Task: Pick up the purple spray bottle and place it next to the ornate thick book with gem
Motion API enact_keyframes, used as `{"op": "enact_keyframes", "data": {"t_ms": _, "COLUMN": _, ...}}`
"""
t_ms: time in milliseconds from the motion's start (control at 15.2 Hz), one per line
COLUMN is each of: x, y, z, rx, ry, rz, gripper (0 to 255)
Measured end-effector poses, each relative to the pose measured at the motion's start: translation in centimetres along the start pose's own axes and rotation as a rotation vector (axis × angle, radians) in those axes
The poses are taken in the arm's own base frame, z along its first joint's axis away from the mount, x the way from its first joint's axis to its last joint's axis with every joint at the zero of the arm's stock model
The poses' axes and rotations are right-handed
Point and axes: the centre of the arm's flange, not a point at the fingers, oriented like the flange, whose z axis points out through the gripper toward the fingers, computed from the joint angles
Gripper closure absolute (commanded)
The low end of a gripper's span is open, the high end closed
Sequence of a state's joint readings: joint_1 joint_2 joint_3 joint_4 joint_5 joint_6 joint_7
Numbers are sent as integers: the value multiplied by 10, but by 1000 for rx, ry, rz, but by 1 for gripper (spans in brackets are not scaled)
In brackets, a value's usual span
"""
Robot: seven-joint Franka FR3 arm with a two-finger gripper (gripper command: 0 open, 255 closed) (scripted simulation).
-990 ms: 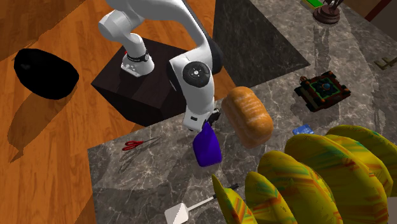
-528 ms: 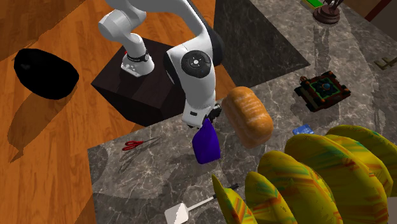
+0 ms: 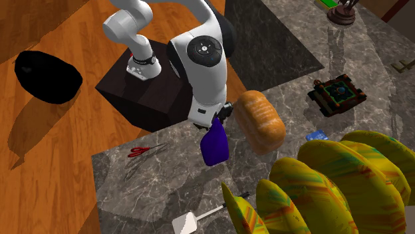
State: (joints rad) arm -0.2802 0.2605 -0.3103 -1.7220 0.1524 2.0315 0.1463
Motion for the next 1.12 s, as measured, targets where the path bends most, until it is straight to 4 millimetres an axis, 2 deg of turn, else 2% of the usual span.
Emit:
{"op": "enact_keyframes", "data": {"t_ms": 528, "x": 1, "y": -2, "z": -43, "rx": 0, "ry": 0, "rz": 0, "gripper": 255}}
{"op": "enact_keyframes", "data": {"t_ms": 594, "x": 1, "y": -7, "z": -45, "rx": 0, "ry": 0, "rz": 0, "gripper": 255}}
{"op": "enact_keyframes", "data": {"t_ms": 1122, "x": -11, "y": -109, "z": -43, "rx": 0, "ry": 0, "rz": -1, "gripper": 255}}
